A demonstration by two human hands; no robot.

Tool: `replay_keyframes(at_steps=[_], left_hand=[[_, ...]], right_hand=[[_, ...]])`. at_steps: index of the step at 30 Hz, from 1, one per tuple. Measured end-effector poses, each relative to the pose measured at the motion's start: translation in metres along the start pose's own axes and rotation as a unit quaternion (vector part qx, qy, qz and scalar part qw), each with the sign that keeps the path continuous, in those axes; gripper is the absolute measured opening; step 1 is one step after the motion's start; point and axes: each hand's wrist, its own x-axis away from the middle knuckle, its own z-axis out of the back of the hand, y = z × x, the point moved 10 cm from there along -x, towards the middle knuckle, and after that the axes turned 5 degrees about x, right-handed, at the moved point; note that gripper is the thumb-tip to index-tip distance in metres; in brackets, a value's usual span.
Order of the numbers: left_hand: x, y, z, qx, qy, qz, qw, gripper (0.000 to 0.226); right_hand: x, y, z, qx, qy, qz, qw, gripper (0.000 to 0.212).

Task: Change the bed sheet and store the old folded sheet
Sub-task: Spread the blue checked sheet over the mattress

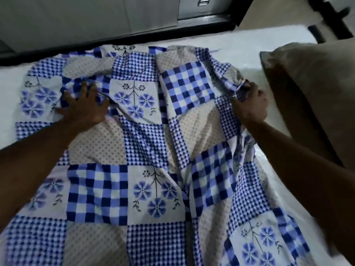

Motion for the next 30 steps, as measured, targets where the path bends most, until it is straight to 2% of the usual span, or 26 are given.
replay_keyframes(at_steps=[3, 4, 6, 8, 10, 11, 12, 14, 16, 17, 19, 21, 23, 24, 25, 26, 28, 30], left_hand=[[-0.006, -0.022, 0.008, 0.013, 0.0, 0.045, 0.999, 0.105], [-0.001, -0.021, 0.013, 0.027, 0.017, 0.066, 0.997, 0.102], [0.023, 0.01, 0.028, 0.041, 0.088, 0.059, 0.994, 0.091], [0.053, 0.068, 0.031, 0.051, 0.135, -0.006, 0.99, 0.077], [0.076, 0.128, 0.019, 0.049, 0.136, -0.084, 0.986, 0.07], [0.082, 0.155, 0.01, 0.046, 0.122, -0.11, 0.985, 0.069], [0.08, 0.169, -0.003, 0.049, 0.09, -0.117, 0.988, 0.07], [0.072, 0.176, -0.027, 0.071, 0.021, -0.084, 0.994, 0.074], [0.064, 0.166, -0.035, 0.047, 0.009, -0.056, 0.997, 0.078], [0.062, 0.157, -0.034, 0.032, 0.013, -0.047, 0.998, 0.08], [0.06, 0.136, -0.03, 0.017, 0.019, -0.023, 0.999, 0.084], [0.058, 0.117, -0.028, 0.009, 0.005, -0.002, 1.0, 0.086], [0.056, 0.108, -0.027, 0.003, -0.008, -0.005, 1.0, 0.089], [0.054, 0.104, -0.025, 0.0, -0.006, -0.005, 1.0, 0.09], [0.051, 0.101, -0.021, -0.001, -0.008, 0.001, 1.0, 0.091], [0.049, 0.096, -0.018, -0.006, -0.009, 0.009, 1.0, 0.092], [0.048, 0.087, -0.012, -0.024, -0.01, 0.032, 0.999, 0.091], [0.055, 0.079, -0.007, -0.051, -0.012, 0.059, 0.997, 0.089]], right_hand=[[0.0, 0.011, -0.021, 0.043, -0.057, 0.041, 0.997, 0.058], [-0.004, 0.009, -0.024, 0.049, -0.06, 0.071, 0.994, 0.053], [-0.008, -0.005, -0.021, 0.048, -0.043, 0.145, 0.987, 0.048], [-0.014, -0.023, -0.014, 0.05, -0.036, 0.227, 0.972, 0.046], [-0.021, -0.042, -0.007, 0.12, -0.041, 0.306, 0.943, 0.045], [-0.029, -0.045, -0.001, 0.161, -0.037, 0.313, 0.935, 0.044], [-0.05, -0.039, 0.008, 0.199, -0.016, 0.287, 0.937, 0.042], [-0.092, -0.014, 0.029, 0.235, 0.017, 0.178, 0.955, 0.041], [-0.112, 0.008, 0.036, 0.245, -0.01, 0.099, 0.964, 0.055], [-0.108, 0.009, 0.034, 0.258, -0.027, 0.097, 0.961, 0.061], [-0.081, -0.008, 0.035, 0.285, -0.007, 0.161, 0.945, 0.071], [-0.038, -0.037, 0.028, 0.242, -0.001, 0.258, 0.935, 0.069], [0.007, -0.052, -0.016, 0.246, -0.077, 0.388, 0.885, 0.069], [0.017, -0.043, -0.036, 0.275, -0.124, 0.398, 0.866, 0.067], [0.014, -0.027, -0.05, 0.292, -0.155, 0.378, 0.865, 0.066], [0.004, -0.005, -0.054, 0.293, -0.173, 0.329, 0.881, 0.067], [-0.027, 0.032, -0.042, 0.289, -0.157, 0.231, 0.916, 0.069], [-0.049, 0.057, -0.027, 0.282, -0.185, 0.165, 0.927, 0.062]])
